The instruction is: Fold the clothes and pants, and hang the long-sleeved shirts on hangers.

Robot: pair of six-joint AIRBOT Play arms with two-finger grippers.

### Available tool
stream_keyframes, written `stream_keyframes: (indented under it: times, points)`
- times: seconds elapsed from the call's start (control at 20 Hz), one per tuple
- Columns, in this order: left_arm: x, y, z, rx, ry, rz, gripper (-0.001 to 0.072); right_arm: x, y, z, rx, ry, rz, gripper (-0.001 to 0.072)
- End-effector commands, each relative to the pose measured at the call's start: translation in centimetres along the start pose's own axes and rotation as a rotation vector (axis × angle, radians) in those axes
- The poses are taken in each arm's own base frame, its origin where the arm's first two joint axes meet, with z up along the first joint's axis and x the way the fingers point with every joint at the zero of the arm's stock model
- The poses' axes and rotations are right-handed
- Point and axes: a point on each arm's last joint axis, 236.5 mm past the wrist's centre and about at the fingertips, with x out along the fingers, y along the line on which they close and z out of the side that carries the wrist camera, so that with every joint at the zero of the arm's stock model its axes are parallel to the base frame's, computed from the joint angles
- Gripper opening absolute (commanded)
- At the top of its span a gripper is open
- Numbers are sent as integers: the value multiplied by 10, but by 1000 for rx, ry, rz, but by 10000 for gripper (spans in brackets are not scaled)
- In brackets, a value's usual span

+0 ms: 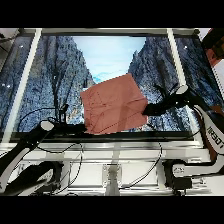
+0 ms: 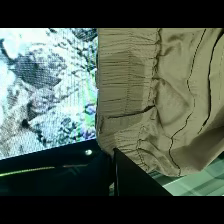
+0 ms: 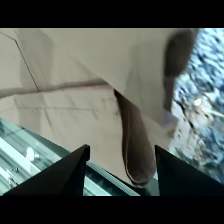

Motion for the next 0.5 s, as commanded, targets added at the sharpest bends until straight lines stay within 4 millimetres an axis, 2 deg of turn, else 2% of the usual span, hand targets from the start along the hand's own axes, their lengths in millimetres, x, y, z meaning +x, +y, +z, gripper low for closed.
stream_keyframes:
  times: [0.0,0.25,0.45]
  points:
    - [0,-1,2,-4,-6,-4,11,11,5,-3,-64,60,17,483]
    - [0,-1,2,-5,-6,-4,12,26,2,19,-150,-5,-86,482]
    - [0,-1,2,-4,-6,-4,12,33,11,18,-183,9,-90,425]
